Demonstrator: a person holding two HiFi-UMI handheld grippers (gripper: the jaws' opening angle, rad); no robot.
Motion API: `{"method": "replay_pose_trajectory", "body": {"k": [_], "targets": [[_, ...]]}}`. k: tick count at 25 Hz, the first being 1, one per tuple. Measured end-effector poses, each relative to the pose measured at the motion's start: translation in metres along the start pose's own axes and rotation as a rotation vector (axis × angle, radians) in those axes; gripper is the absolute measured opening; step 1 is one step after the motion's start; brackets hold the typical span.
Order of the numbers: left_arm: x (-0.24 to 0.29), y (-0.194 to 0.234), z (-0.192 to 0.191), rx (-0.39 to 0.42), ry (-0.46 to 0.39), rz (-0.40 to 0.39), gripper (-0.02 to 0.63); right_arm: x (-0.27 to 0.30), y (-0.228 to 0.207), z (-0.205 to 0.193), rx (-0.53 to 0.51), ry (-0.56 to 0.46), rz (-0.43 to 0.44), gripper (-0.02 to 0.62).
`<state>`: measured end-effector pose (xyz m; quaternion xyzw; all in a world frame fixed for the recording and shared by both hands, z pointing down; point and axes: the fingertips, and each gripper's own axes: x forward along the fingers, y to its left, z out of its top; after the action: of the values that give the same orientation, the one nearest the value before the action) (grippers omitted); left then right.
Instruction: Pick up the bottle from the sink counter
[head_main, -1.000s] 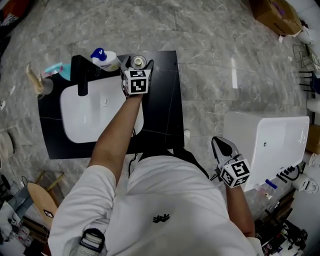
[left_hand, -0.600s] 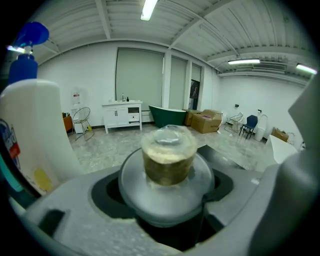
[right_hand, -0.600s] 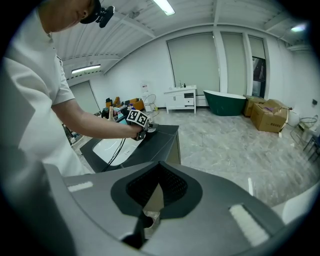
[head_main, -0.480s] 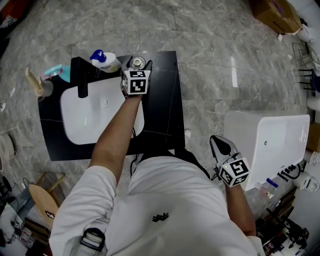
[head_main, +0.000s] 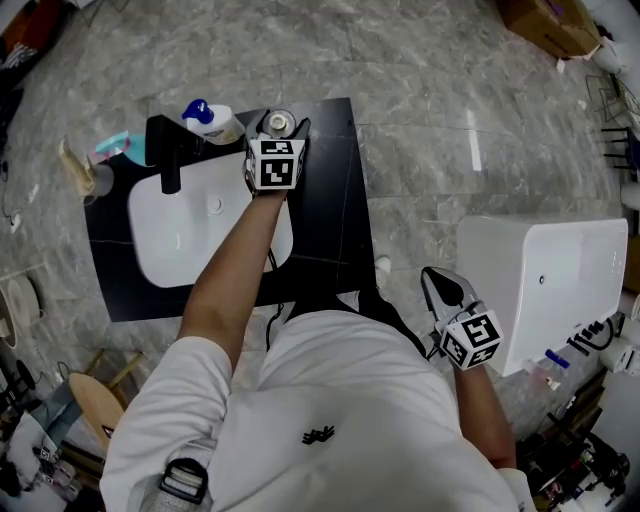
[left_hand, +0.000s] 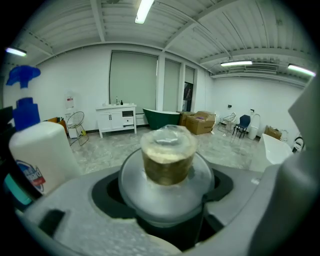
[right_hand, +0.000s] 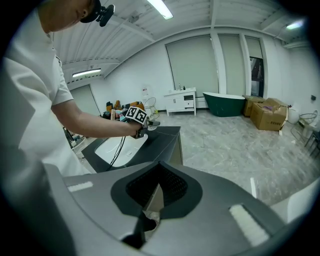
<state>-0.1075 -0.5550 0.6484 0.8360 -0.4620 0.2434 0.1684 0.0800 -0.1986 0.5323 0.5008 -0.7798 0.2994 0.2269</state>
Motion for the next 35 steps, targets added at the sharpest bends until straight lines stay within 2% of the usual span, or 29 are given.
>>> {"method": "replay_pose_trajectory", "body": {"k": [8,16,23,35], "targets": [[-0.039,-0.019,0.022,0.024,-0.001,-0.044,0.348,-0.009,0.012,-0.009,-0.007,-0.015,0.028,0.011],[-0.099,-0.05,0.052,0.047,-0.04,-0.107,0.348,-0.019,0.02,-0.009,-0.063,-0.044,0.11,0.011],[-0.16,-0.084,0.073,0.065,-0.063,-0.117,0.348,-0.04,0.016,-0.015,-0.107,-0.074,0.182,0.011],[-0.253,-0.157,0.076,0.071,-0.078,-0.12,0.348,-0.08,0.009,-0.051,-0.155,-0.094,0.296,0.011]]}}
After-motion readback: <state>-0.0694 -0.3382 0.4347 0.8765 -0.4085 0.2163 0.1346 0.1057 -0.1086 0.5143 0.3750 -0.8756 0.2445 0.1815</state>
